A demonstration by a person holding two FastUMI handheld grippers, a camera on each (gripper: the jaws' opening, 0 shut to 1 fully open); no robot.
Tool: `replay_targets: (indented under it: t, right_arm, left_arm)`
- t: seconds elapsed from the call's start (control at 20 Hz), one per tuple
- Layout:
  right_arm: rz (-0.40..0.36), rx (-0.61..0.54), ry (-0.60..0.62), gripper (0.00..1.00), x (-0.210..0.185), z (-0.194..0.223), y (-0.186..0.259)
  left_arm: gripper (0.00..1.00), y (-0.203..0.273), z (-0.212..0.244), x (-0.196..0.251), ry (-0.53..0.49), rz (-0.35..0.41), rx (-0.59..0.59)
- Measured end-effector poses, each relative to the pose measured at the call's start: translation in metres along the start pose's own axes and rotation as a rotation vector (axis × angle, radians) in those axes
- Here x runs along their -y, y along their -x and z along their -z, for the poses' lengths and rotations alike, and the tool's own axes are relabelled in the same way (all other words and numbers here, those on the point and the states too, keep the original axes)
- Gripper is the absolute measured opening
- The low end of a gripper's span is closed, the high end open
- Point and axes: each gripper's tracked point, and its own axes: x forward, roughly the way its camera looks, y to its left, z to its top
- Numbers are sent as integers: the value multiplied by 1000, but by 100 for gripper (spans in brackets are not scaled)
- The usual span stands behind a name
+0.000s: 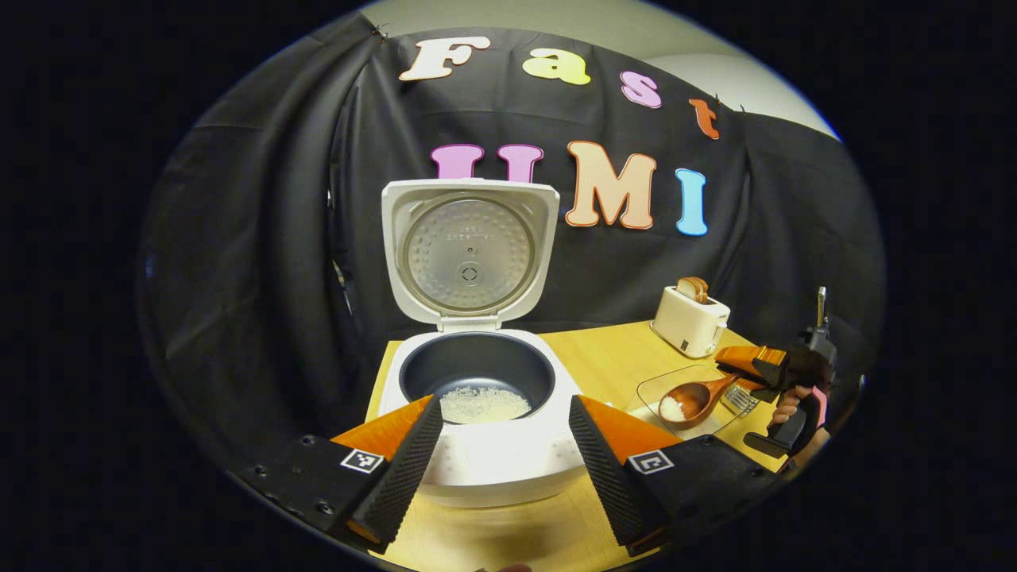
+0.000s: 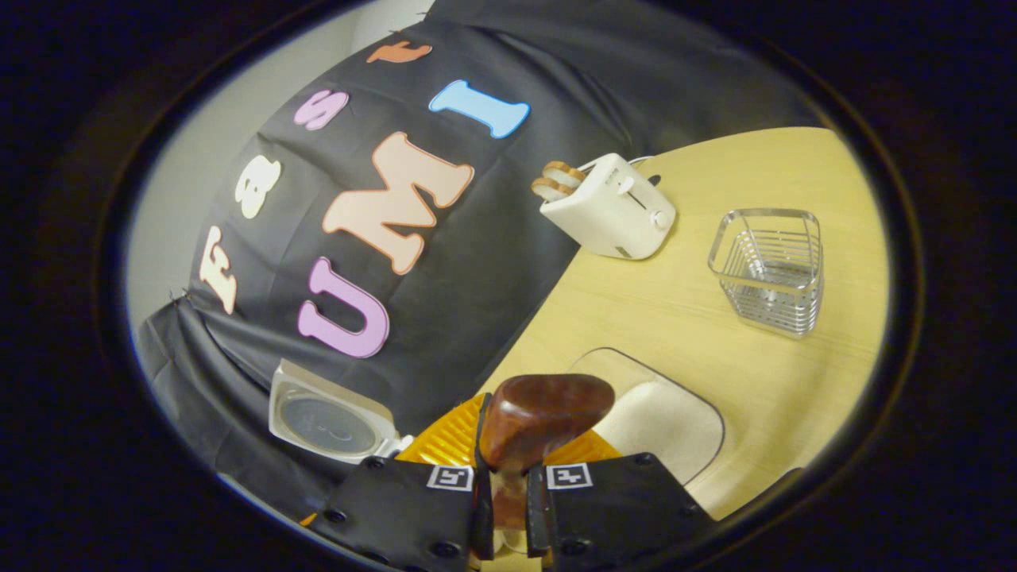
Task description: Close the left gripper, press the button to open the rice cooker; take a wooden spoon from the chopstick holder with the right hand, scoop a spoonful of rice and pour it into the rice cooker, then put the wooden spoon back into the chopstick holder.
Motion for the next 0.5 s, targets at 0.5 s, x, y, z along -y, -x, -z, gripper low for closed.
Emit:
replay_targets:
  t: [0.5]
  right_arm:
    - [-134, 11, -34, 21, -104, 7, 3]
  left_arm:
    - [95, 12, 5, -3, 26, 21, 2]
